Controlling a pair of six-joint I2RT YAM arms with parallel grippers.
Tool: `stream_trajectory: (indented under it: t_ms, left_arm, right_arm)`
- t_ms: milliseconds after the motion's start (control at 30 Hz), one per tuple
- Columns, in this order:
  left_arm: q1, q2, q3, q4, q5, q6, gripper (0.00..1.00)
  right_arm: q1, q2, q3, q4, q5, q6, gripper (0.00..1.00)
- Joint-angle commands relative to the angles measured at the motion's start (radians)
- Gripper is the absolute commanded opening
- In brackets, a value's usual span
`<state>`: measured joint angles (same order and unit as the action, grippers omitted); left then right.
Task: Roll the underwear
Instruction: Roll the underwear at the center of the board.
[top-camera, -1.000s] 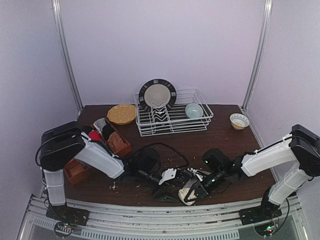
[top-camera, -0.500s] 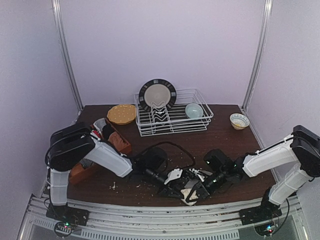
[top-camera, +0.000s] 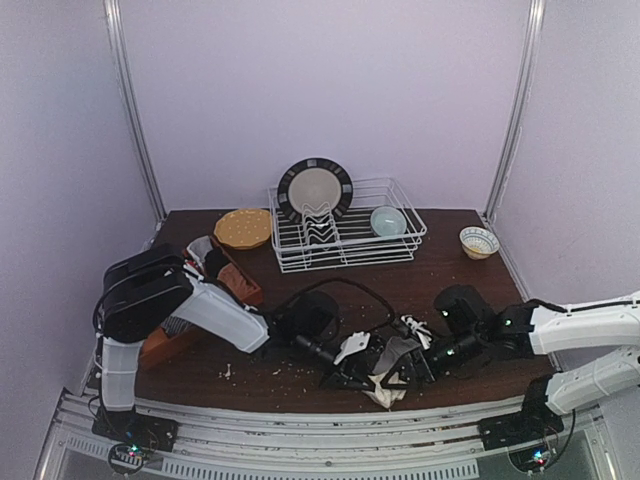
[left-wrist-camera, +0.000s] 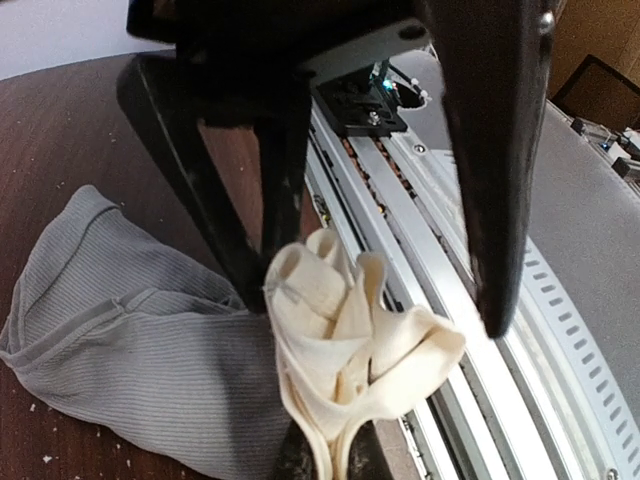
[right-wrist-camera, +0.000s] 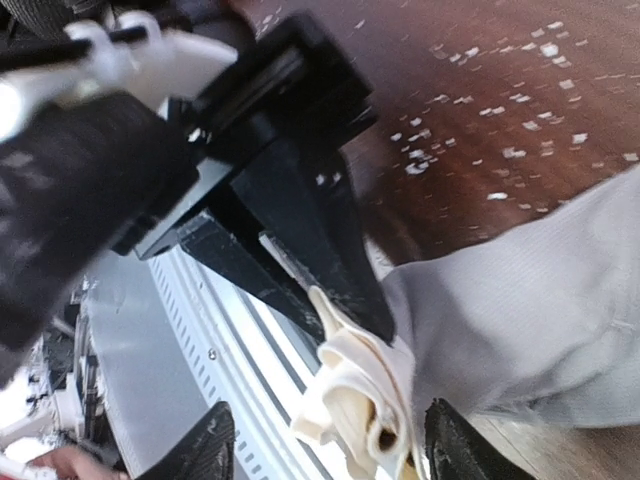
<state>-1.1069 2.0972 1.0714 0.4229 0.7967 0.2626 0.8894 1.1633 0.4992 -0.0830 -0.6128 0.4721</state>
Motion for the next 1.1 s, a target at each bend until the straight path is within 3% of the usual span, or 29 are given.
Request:
stream_trajectory:
  t_ms: [0, 233, 433, 633, 933, 1067]
  left_arm:
    - [-0.011, 0.016, 0.039, -0.034, -0.004, -0.037, 0.0]
    - [-0.014, 0.052, 0.167, -0.264, -0.015, -0.137, 0.0]
    - [-0.016, 0.152, 0.415, -0.607, -0.012, -0.211, 0.0]
    - [-0.015, 0.257, 0.626, -0.807, 0.006, -0.298, 0.0]
    - [0.034, 0.276, 0.643, -0.759, 0.011, -0.524, 0.0]
    - [0.057, 0.289, 0.654, -0.748, 0.024, -0.613, 0.0]
  right_arm:
    - [0.008, -0.103, 0.014, -0.163, 0.212, 0.006, 0.65]
    - [0.084, -0.184, 0.022, -0.244, 0.407, 0.012, 0.68]
    - [0.116, -0.241, -0.034, -0.174, 0.501, 0.033, 0.65]
    - [0.133, -0.339, -0.075, -0.165, 0.591, 0.027, 0.64]
    - [0.142, -0.423, -0.124, -0.144, 0.647, -0.002, 0.58]
    - [0.144, -0.401, -0.136, -0.105, 0.594, -0.055, 0.55]
